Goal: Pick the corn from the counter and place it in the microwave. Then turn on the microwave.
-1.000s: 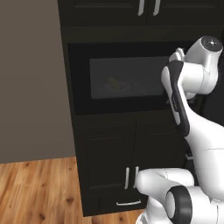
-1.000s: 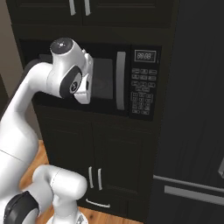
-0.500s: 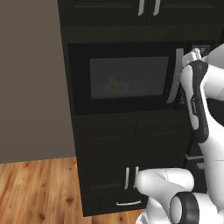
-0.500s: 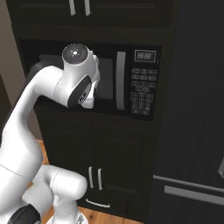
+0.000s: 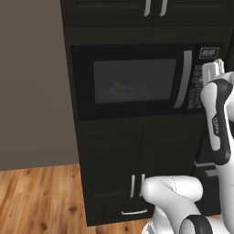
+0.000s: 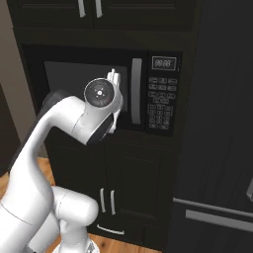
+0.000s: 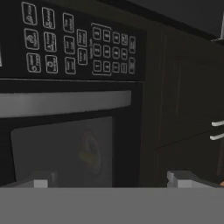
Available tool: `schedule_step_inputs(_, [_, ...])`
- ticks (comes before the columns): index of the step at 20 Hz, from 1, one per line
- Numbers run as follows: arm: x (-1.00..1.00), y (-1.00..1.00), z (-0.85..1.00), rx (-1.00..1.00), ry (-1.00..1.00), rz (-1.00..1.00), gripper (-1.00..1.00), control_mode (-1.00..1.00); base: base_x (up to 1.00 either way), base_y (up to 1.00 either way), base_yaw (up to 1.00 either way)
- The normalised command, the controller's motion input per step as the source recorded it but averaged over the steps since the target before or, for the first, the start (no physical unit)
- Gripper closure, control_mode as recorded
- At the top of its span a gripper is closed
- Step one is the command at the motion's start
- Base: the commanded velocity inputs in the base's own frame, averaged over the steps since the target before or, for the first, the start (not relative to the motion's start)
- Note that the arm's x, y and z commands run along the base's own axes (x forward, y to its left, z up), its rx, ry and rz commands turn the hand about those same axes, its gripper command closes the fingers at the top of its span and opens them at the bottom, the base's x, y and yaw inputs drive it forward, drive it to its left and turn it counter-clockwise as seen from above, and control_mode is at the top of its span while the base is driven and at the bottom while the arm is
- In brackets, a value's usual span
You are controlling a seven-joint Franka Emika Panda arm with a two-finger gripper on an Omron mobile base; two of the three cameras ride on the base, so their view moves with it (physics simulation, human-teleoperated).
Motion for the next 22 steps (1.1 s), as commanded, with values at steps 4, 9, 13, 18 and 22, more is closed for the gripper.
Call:
schedule_step_inputs(4, [-0.01, -0.25, -0.06, 0.0, 0.0, 0.0, -1.0, -1.0, 0.0, 0.0, 0.0])
schedule_step_inputs(9, [-0.04, -0.28, -0.01, 0.0, 0.03, 0.0, -1.0, -1.0, 0.0, 0.0, 0.0])
schedule_step_inputs(13, [-0.05, -0.18, 0.0, 0.0, 0.03, 0.0, -1.0, -1.0, 0.0, 0.0, 0.0])
schedule_step_inputs(18, [-0.12, -0.16, 0.0, 0.0, -0.01, 0.0, -1.0, -1.0, 0.0, 0.0, 0.0])
schedule_step_inputs(22, [-0.11, -0.03, -0.03, -0.04, -0.1, 0.0, -1.0, -1.0, 0.0, 0.0, 0.0])
